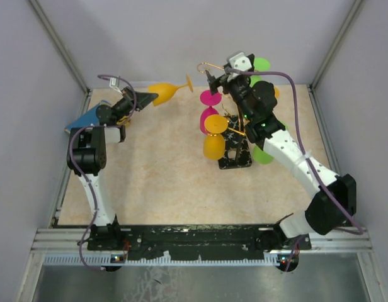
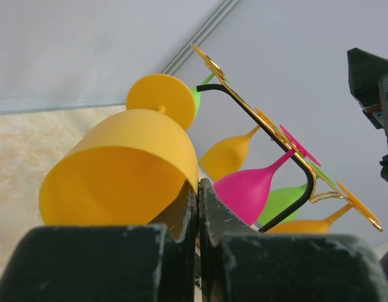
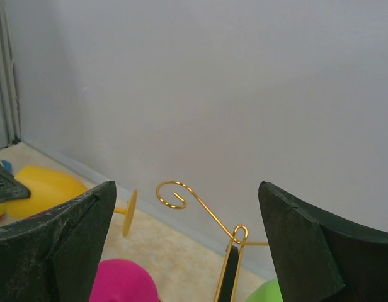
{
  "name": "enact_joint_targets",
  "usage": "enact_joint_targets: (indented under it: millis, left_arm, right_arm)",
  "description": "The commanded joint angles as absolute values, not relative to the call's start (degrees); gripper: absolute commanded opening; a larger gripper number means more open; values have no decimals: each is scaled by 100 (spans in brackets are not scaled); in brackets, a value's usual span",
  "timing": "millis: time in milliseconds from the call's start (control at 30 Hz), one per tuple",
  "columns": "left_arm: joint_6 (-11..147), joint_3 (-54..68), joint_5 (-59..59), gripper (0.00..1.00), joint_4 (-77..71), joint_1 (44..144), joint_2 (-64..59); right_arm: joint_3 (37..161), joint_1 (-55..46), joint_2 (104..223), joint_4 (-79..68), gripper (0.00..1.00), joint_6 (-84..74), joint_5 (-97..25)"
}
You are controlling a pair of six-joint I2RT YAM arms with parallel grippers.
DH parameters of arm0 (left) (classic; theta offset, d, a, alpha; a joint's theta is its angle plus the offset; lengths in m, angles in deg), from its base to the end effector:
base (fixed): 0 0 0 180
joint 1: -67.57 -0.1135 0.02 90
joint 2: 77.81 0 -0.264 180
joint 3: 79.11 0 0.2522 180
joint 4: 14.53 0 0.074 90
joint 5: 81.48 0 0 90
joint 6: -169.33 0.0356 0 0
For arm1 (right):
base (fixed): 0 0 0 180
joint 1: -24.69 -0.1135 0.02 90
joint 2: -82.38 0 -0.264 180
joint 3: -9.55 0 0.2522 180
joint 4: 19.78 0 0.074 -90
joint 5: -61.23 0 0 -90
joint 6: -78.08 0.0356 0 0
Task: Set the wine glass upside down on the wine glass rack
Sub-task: Pick up the wine glass at the center of the board, then turn the wine glass upside down at the wine rack.
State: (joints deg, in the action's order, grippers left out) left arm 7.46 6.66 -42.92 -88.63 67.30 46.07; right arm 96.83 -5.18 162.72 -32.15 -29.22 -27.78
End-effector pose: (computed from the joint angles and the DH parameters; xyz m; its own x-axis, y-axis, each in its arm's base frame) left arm 0.4436 -0.0257 0.2335 -0.4156 -0.5944 -0.6885 0.7544 0.1975 -0.6260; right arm 0.2860 0.1636 0.4405 0.4177 -0.1030 -0.9027 -0.3767 0.8845 -0.2752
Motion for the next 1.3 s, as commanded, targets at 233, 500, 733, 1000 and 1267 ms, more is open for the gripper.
enact_joint_targets:
  millis: [233, 500, 733, 1000, 1267]
  left_arm:
    - [755, 263, -4540, 0, -10334, 6441, 3462]
    - [717, 282, -4588, 0, -10334, 6552, 3032]
    - [909, 26, -4583, 0, -10314, 6739, 2683]
    - [1074, -233, -4527, 0, -10273, 6882, 2404]
    - [1404, -481, -4447, 0, -10058, 6913, 2016]
  right_arm:
    - [10366, -492, 16861, -3351, 91, -2346, -3500]
    - [10525, -492, 17278, -3883, 76, -1968, -4244]
    - [10742, -492, 17579, -3940, 66, -1804, -4518]
    - [10876, -531, 17909, -3759, 60, -1692, -4518]
    - [10928, -626, 17995, -3395, 50, -1887, -4299]
